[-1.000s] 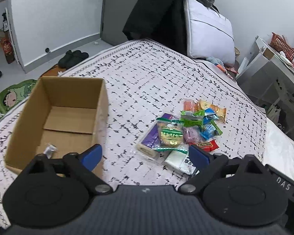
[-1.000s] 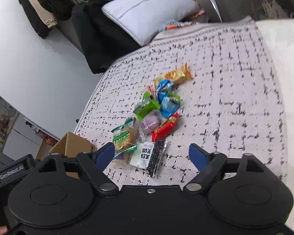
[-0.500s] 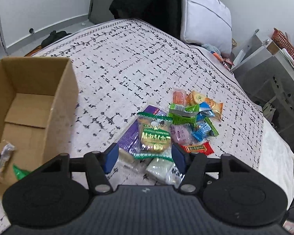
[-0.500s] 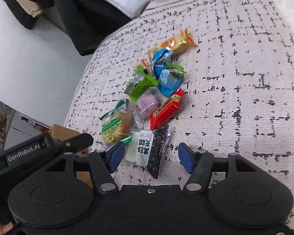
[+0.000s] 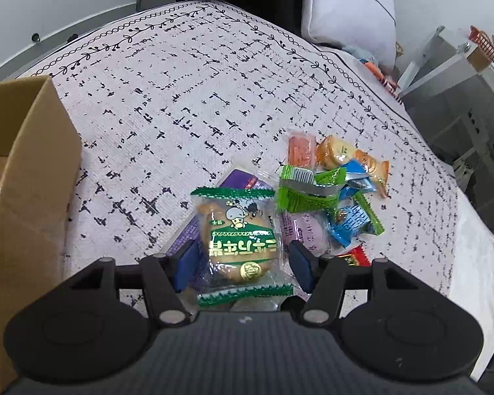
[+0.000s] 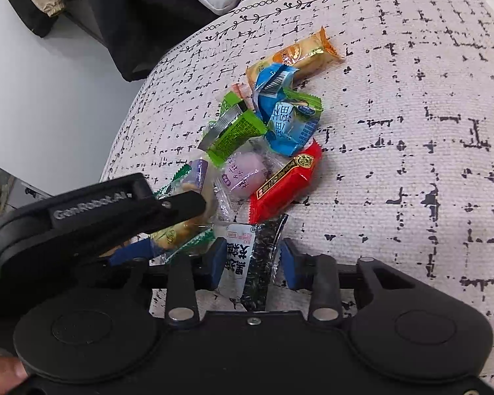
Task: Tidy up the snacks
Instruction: 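Grasp the green round cake packet with the left tool while the right tool grasps a white-and-black packet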
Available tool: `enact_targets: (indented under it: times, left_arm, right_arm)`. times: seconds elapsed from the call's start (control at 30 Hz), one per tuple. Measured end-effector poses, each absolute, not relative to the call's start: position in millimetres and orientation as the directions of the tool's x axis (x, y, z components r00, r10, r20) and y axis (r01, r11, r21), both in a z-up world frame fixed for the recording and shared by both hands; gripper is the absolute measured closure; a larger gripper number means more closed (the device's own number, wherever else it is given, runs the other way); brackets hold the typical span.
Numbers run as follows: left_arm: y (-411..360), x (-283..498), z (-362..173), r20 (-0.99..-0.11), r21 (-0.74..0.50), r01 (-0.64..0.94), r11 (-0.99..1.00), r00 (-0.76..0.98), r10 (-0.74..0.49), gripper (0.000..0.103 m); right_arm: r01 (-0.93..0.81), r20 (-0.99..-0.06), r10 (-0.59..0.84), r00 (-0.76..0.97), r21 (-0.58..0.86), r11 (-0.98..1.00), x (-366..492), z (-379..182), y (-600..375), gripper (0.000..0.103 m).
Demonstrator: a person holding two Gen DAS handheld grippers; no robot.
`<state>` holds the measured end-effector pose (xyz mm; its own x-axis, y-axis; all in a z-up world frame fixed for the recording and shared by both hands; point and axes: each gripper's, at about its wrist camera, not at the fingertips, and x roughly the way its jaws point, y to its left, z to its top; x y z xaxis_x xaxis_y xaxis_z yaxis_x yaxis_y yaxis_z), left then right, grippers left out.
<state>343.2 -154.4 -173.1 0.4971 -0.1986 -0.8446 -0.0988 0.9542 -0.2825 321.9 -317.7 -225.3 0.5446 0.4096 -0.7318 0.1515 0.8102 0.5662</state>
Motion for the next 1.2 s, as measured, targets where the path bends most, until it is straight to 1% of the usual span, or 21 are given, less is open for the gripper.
enact_targets:
  times: [0.23, 0.33, 0.47, 0.5, 0.57, 0.6, 0.63, 0.67, 1.2]
  left_arm:
    - [-161.6, 350.3, -174.0, -0.854, -0.232, -0.094, 0.968, 0.496, -0.157, 0.04]
    - [-167.6, 352.1, -173.7, -0.859, -0.207, -0.092, 0.974, 0.493, -0.136, 0.036]
    - [-178.6, 350.0, -175.4, -0.861, -0.157, -0.081, 0.984, 0.5, -0.097, 0.036]
    - [-179.2, 349.3, -175.9, -0.862, -0.152, -0.09, 0.984, 0.499, -0.088, 0.036]
    - [-178.9, 349.0, -174.4, -0.864, -0.147, -0.109, 0.983, 0.499, -0.074, 0.042]
    - [-178.1, 348.8, -173.1, -0.864, -0.146, -0.114, 0.983, 0.499, -0.07, 0.051]
    - [-177.1, 348.4, -171.3, -0.864, -0.147, -0.116, 0.982, 0.499, -0.07, 0.055]
    - [-176.1, 347.9, -169.8, -0.864, -0.15, -0.116, 0.982, 0.498, -0.074, 0.056]
    - [-147.7, 313.2, -127.9, -0.827, -0.168, -0.131, 0.977, 0.558, -0.067, 0.057]
  right_arm:
    - [0.15, -0.727, 0.401, 0.557, 0.563, 0.813, 322.0, -223.5, -318.3, 0.074]
    - [0.16, -0.729, 0.382, 0.568, 0.553, 0.818, 319.1, -220.3, -322.6, 0.074]
    - [0.169, -0.733, 0.359, 0.578, 0.538, 0.826, 314.0, -216.5, -327.0, 0.075]
    - [0.172, -0.734, 0.354, 0.58, 0.535, 0.827, 313.0, -215.9, -327.5, 0.075]
    - [0.175, -0.734, 0.348, 0.583, 0.532, 0.828, 312.3, -214.9, -329.0, 0.076]
    - [0.176, -0.733, 0.348, 0.584, 0.533, 0.828, 311.3, -214.2, -329.4, 0.076]
    - [0.176, -0.732, 0.348, 0.586, 0.534, 0.827, 310.5, -213.5, -330.3, 0.076]
    - [0.175, -0.73, 0.348, 0.588, 0.535, 0.827, 309.9, -212.6, -330.4, 0.077]
    - [0.101, -0.664, 0.363, 0.654, 0.552, 0.828, 296.0, -181.9, -321.2, 0.08]
